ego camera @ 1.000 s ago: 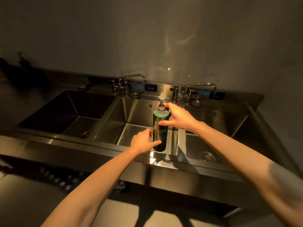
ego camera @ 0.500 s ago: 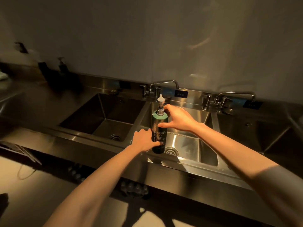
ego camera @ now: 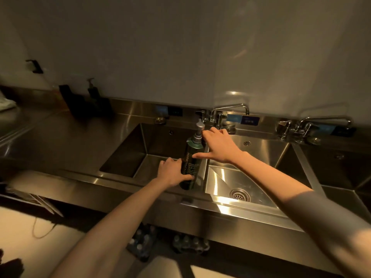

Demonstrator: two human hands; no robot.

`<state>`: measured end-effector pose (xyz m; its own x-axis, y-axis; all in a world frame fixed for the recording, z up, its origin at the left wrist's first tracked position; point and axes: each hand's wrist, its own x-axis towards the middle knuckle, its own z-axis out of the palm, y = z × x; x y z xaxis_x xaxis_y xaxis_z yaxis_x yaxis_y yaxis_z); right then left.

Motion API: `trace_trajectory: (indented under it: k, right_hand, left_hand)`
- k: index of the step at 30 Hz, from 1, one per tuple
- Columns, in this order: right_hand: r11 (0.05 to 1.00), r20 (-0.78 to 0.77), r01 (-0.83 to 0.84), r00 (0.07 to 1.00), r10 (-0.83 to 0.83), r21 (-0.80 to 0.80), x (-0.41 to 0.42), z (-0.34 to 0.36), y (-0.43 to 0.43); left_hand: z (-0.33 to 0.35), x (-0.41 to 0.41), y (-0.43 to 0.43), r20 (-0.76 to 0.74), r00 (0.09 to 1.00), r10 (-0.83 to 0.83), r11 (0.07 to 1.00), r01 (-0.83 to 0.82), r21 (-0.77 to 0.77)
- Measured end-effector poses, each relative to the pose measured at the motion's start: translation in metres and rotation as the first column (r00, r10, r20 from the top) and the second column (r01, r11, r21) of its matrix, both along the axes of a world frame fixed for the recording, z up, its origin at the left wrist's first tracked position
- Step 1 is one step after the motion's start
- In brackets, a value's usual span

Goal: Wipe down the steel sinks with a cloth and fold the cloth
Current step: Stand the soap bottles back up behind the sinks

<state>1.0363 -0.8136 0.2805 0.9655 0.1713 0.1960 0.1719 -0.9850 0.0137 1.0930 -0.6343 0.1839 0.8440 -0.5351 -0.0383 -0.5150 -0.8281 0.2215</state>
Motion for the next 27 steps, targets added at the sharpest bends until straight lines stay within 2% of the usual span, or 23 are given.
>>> trace_trajectory:
  k: [9,13,15,18,21,24,27]
  right_hand:
    - [0.999,0.002,-0.044,0.999,0.044,-0.027,0.099,-0.017,0.028]
    - [0.996,0.052,-0.088,0.995,0.090,-0.028,0.155,-0.016,0.039]
    - [0.995,0.046,-0.103,0.994,0.103,-0.008,0.181,-0.015,0.046]
    - [0.996,0.010,-0.077,0.997,0.076,0.053,0.215,-0.016,0.056]
    - [0.981,-0.014,-0.068,0.997,0.071,0.182,0.243,-0.024,0.067]
    - [0.957,0.012,-0.091,0.996,0.091,0.277,0.270,-0.034,0.094]
    - [0.963,0.025,-0.102,0.995,0.099,0.249,0.299,-0.036,0.128]
  left_hand:
    - [-0.011,0.086,0.027,0.001,0.999,0.035,0.999,-0.035,-0.002]
    - [-0.010,0.135,0.036,-0.119,0.986,0.114,0.973,-0.135,-0.187]
    - [-0.009,0.159,0.041,-0.120,0.982,0.143,0.963,-0.166,-0.210]
    - [-0.004,0.195,0.053,-0.044,0.987,0.152,0.966,-0.158,-0.205]
    - [-0.009,0.224,0.068,-0.025,0.990,0.141,0.963,-0.143,-0.230]
    - [-0.017,0.246,0.080,-0.063,0.984,0.168,0.943,-0.179,-0.282]
    - [-0.023,0.273,0.097,-0.122,0.977,0.175,0.929,-0.204,-0.307]
